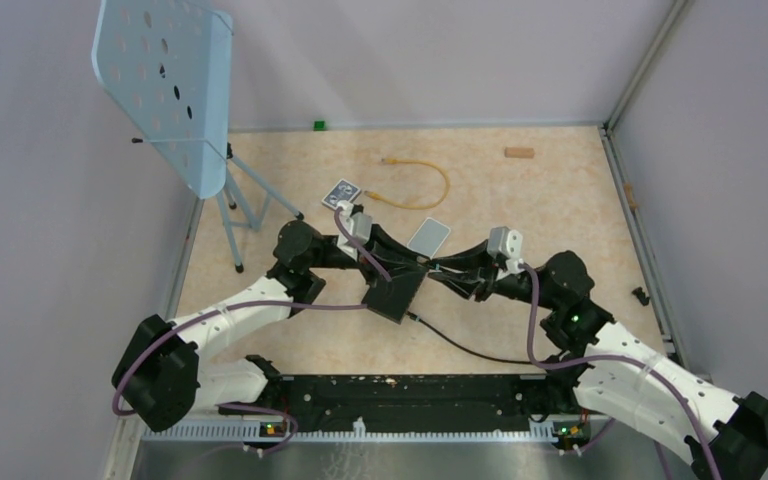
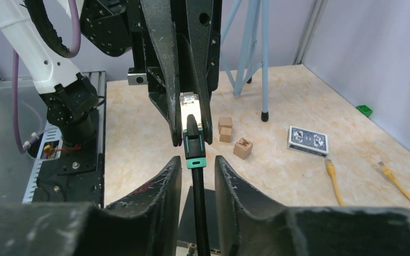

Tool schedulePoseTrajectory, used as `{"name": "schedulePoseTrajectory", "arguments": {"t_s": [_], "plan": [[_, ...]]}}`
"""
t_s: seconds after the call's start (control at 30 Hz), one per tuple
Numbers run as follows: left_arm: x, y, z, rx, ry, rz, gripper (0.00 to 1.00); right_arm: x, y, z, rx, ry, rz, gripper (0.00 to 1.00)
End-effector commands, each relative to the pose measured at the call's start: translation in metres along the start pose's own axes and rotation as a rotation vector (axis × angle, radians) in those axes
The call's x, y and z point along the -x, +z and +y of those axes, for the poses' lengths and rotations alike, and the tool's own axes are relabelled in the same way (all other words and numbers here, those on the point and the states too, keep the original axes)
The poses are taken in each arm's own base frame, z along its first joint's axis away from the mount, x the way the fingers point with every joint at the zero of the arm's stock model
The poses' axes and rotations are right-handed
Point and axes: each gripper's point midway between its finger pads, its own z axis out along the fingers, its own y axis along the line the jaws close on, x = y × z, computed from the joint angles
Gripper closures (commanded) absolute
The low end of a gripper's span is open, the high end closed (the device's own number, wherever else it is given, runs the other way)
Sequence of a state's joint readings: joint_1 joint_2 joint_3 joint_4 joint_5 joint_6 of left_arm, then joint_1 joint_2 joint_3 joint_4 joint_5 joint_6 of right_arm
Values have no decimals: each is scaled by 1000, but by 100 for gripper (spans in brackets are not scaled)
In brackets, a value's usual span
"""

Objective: Insert the plug into the switch port

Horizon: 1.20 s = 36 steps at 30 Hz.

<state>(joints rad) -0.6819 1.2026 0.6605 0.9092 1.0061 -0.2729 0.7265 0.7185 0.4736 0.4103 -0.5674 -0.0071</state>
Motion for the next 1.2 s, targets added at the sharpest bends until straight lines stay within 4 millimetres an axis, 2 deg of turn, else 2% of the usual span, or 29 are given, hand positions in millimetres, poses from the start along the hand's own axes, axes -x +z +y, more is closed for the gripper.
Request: {"name": "schedulePoseTrajectory", "arguments": {"t_s": [0.0, 0.13, 0.33, 0.57, 0.77, 1.1, 1.17], "plan": [[27, 1, -12, -48, 105, -61, 100, 44, 0, 10, 39, -39, -131, 69], [31, 0, -18, -65, 119, -74, 100, 51, -2, 18, 77, -44, -167, 70], [34, -3, -22, -64, 127, -79, 100, 50, -5, 31, 146, -53, -161, 69], [38, -5, -28, -74, 144, -81, 100, 45, -10, 29, 119, -69, -134, 64], [37, -4, -29, -83, 141, -77, 100, 52, -10, 27, 110, -65, -165, 70], [36, -4, -33, -102, 142, -73, 100, 47, -4, 23, 98, -44, -163, 81], [37, -5, -34, -101, 145, -74, 100, 46, -4, 22, 97, -43, -160, 80]]}}
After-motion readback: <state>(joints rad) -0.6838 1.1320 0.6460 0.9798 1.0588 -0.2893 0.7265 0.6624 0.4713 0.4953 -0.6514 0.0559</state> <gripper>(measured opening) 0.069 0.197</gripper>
